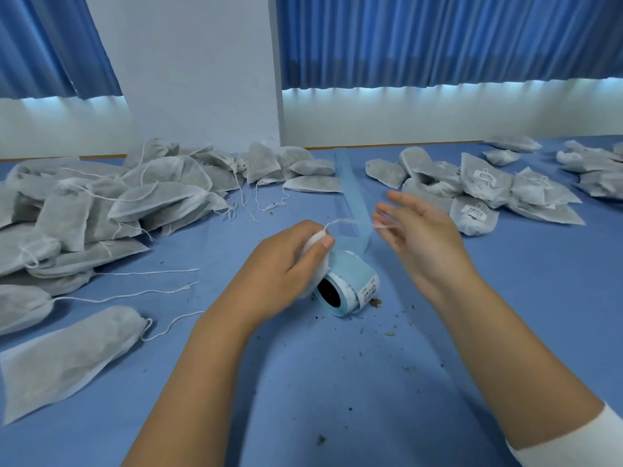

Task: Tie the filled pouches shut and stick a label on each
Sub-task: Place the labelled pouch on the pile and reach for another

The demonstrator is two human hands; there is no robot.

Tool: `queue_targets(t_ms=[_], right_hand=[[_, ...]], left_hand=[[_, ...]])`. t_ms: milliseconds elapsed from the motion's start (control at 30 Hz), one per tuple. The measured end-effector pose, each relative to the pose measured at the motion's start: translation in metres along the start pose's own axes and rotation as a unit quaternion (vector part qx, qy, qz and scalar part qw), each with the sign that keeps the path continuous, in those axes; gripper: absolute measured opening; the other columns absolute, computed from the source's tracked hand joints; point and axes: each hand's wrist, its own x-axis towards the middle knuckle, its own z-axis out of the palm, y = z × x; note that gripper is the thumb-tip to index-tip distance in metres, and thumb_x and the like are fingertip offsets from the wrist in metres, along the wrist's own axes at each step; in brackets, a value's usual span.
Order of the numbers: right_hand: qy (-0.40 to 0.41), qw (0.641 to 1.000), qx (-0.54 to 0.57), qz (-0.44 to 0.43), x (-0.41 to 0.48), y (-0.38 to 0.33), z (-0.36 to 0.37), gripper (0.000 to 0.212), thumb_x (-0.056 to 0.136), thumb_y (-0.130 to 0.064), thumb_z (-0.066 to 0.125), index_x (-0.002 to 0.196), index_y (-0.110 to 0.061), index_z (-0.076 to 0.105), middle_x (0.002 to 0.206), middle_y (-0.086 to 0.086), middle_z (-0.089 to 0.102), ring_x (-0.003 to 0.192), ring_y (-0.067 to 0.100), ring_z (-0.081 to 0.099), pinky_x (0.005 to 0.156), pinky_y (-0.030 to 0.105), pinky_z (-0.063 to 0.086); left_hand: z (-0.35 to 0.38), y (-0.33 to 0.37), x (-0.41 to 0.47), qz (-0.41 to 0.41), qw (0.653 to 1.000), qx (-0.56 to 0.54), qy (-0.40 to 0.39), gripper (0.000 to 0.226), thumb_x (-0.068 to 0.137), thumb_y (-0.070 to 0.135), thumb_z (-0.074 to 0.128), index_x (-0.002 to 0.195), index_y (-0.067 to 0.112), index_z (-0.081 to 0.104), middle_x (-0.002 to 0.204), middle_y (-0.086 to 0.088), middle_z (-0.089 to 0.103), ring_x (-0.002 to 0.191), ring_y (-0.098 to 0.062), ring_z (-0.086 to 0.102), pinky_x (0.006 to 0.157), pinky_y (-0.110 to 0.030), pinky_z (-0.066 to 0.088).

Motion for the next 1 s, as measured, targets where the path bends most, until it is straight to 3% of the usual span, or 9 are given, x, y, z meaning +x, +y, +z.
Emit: queue_targets(t_ms=[100,167,233,333,500,700,800,900,1000], right_hand=[[-0.023,0.968,-0.241,-0.06,-0.004,0.002,-0.001,0.048,0.093,-0.015,0.058,0.136,-0.032,0.047,0.127,-0.02,0.052,0.119,0.001,0.05,0.098,0.023,0.04],[-0.074,0.938,-0.308,-0.139,-0.011,0.001,0.003,0.046,0.092,-0.011,0.057,0.131,-0.035,0.052,0.126,-0.028,0.05,0.115,-0.018,0.042,0.096,0.007,0.032],[-0.15,0.917,-0.326,-0.176,-0.017,0.001,0.007,0.041,0.092,-0.006,0.057,0.127,-0.028,0.062,0.127,-0.024,0.056,0.11,-0.023,0.045,0.09,-0.005,0.029],[-0.225,0.899,-0.318,-0.198,-0.025,0.005,0.012,0.028,0.094,-0.008,0.06,0.117,-0.02,0.07,0.115,-0.014,0.07,0.108,-0.01,0.059,0.092,0.004,0.039],[-0.238,0.912,-0.28,-0.185,-0.022,0.006,0.01,0.013,0.091,-0.011,0.067,0.101,-0.011,0.075,0.096,-0.003,0.076,0.096,0.008,0.07,0.093,0.028,0.053],[-0.211,0.905,-0.316,-0.192,-0.019,0.005,0.008,0.007,0.091,-0.015,0.067,0.085,-0.016,0.072,0.074,-0.007,0.069,0.071,0.01,0.065,0.073,0.024,0.053],[-0.182,0.863,-0.389,-0.268,-0.02,0.002,0.006,0.007,0.093,-0.014,0.064,0.087,-0.013,0.067,0.068,-0.014,0.057,0.066,-0.003,0.054,0.065,0.01,0.04],[-0.163,0.841,-0.406,-0.319,-0.023,-0.001,0.006,0.008,0.092,-0.013,0.065,0.084,-0.016,0.066,0.064,-0.013,0.051,0.066,-0.003,0.05,0.063,0.009,0.035],[-0.162,0.84,-0.401,-0.329,-0.022,-0.004,0.004,0.005,0.088,-0.017,0.071,0.082,-0.018,0.072,0.058,0.003,0.049,0.06,0.006,0.045,0.061,0.012,0.034]], left_hand=[[-0.001,0.0,0.0,-0.015,1.0,-0.017,0.001,0.017,0.103,0.033,0.048,0.093,0.033,0.062,0.09,0.017,0.065,0.084,-0.004,0.058,0.077,-0.017,0.042],[-0.002,0.0,0.0,-0.011,1.0,-0.015,-0.002,0.019,0.103,0.031,0.048,0.09,0.032,0.061,0.087,0.014,0.065,0.081,-0.005,0.058,0.075,-0.017,0.042],[-0.002,0.001,-0.001,-0.008,1.0,-0.02,-0.01,0.021,0.103,0.031,0.048,0.088,0.031,0.062,0.083,0.014,0.064,0.077,-0.004,0.056,0.07,-0.015,0.04],[-0.002,0.005,-0.003,-0.008,0.999,-0.039,-0.017,0.023,0.1,0.038,0.046,0.087,0.031,0.064,0.082,0.019,0.065,0.079,-0.003,0.059,0.072,-0.017,0.043],[-0.005,0.006,-0.001,0.021,1.0,-0.007,-0.012,0.028,0.104,0.028,0.046,0.081,0.025,0.062,0.086,0.003,0.065,0.085,-0.006,0.056,0.073,-0.015,0.039],[-0.008,0.007,-0.001,0.026,0.999,0.019,-0.01,0.02,0.095,0.036,0.044,0.084,0.035,0.061,0.091,0.008,0.065,0.09,-0.002,0.055,0.078,-0.015,0.04],[-0.009,0.01,-0.002,0.036,0.999,0.031,0.003,0.016,0.097,0.025,0.052,0.088,0.035,0.061,0.096,0.009,0.067,0.09,-0.004,0.056,0.081,-0.021,0.043],[-0.012,0.012,-0.004,0.017,1.0,0.003,0.017,0.017,0.094,0.016,0.058,0.084,0.029,0.065,0.084,0.015,0.064,0.074,-0.001,0.056,0.067,-0.02,0.047],[-0.015,0.015,-0.005,-0.029,0.998,-0.047,0.015,0.017,0.089,0.023,0.059,0.073,0.024,0.065,0.059,0.018,0.054,0.055,0.0,0.047,0.053,-0.01,0.036]])
